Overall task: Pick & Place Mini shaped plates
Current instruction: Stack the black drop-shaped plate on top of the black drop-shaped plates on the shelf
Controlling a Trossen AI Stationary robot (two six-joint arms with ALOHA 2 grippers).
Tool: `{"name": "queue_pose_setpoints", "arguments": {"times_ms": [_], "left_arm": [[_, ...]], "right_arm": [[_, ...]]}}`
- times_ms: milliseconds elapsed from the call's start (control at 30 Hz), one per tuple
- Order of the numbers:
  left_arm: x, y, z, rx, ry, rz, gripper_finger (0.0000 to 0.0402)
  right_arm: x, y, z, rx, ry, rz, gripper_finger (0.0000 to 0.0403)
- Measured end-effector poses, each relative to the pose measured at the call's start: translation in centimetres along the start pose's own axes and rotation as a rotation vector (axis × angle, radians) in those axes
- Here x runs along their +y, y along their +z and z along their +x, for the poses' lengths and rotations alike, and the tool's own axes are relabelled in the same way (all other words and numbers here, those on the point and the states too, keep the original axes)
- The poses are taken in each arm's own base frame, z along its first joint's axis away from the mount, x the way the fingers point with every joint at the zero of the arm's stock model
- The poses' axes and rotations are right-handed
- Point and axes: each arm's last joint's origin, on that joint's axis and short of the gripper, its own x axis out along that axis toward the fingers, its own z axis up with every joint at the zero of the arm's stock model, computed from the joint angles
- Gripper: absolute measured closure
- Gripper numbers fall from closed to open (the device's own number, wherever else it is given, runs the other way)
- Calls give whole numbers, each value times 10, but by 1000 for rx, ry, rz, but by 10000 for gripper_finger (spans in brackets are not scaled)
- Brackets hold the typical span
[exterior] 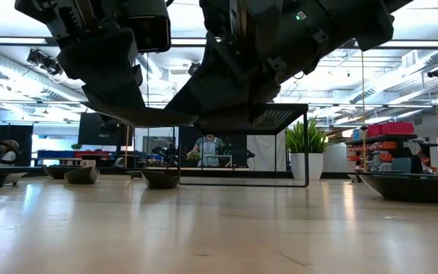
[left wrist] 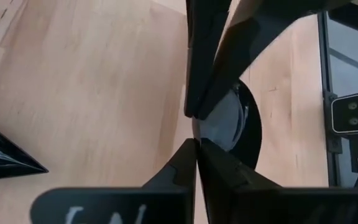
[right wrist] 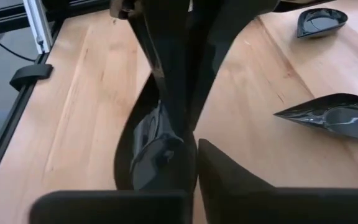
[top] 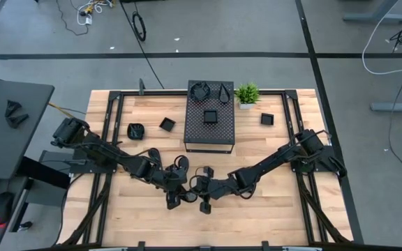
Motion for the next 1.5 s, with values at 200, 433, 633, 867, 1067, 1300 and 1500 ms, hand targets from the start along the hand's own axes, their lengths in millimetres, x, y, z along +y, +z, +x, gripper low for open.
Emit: {"name": "queue_pose_setpoints", "arguments": {"times_ms": [200,433,633,867,1067,1300,1500], "left_arm": [[0,3,0,-44,19,22,351],[0,26,-8,-73,-21,54,271],[5,26,-36,-43,159,115,240],[8,-20,-43,-155,493,164,246],[1,-51,-30,-320,430,74,256],[-4,-63,-29,-519,367,5,266],[-5,-65,-29,-530,371,9,266]], "right_arm": [[-1,-1,0,14,-10,36,395],[0,-19,-5,140,-105,119,399],[25,-39,-28,191,-221,236,400],[57,-31,-81,52,-284,414,401],[33,19,-114,-216,-436,420,401],[-62,87,-131,-354,-763,368,401],[-162,109,-132,-276,-948,454,400]]}}
